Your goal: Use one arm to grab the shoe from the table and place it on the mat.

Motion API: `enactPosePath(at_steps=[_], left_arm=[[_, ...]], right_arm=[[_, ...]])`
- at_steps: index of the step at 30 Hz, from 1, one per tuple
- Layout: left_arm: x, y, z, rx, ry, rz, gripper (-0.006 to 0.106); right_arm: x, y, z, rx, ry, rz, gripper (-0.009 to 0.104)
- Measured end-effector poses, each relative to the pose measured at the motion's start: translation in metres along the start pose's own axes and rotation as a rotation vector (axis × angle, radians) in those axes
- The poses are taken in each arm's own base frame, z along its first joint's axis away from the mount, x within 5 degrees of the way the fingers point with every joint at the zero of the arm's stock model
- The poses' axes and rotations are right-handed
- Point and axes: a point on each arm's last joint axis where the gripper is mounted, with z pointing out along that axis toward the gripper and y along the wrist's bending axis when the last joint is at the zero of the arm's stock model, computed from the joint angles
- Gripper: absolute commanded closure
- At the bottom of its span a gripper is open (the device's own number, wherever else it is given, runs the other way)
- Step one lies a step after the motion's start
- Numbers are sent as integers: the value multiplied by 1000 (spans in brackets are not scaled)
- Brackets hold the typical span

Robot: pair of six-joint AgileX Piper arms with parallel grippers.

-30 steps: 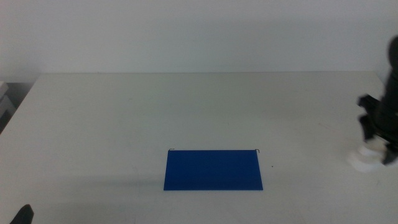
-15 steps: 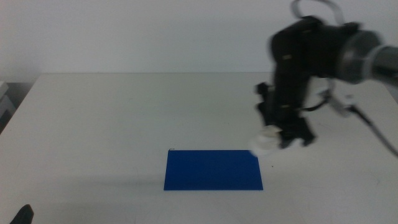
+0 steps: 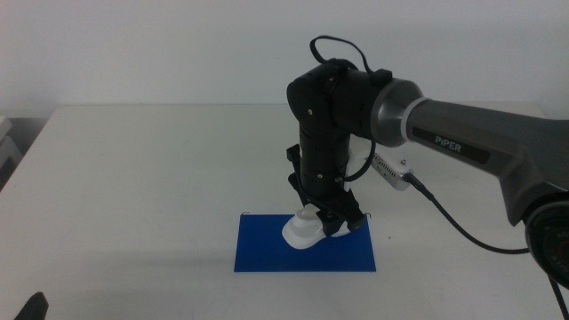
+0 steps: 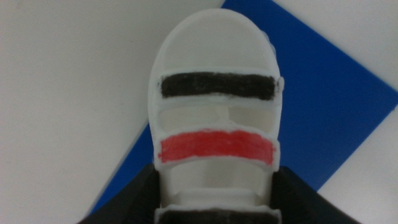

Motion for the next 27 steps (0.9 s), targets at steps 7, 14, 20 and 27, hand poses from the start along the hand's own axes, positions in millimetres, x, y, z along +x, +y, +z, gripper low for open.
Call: enactPosePath(at_steps=[7, 14, 20, 27], left_arm=[[0, 0, 0, 0, 0, 0, 7], [0, 0, 0, 0, 0, 0, 7], [0, 0, 0, 0, 0, 0, 7], [0, 0, 0, 0, 0, 0, 7]], right_arm=[[-1, 0, 3, 10, -15, -151, 99], [-4, 1, 3, 14, -43, -471, 99], [-4, 1, 3, 23, -42, -795, 99], [-5, 0, 3, 41, -42, -1335, 99]])
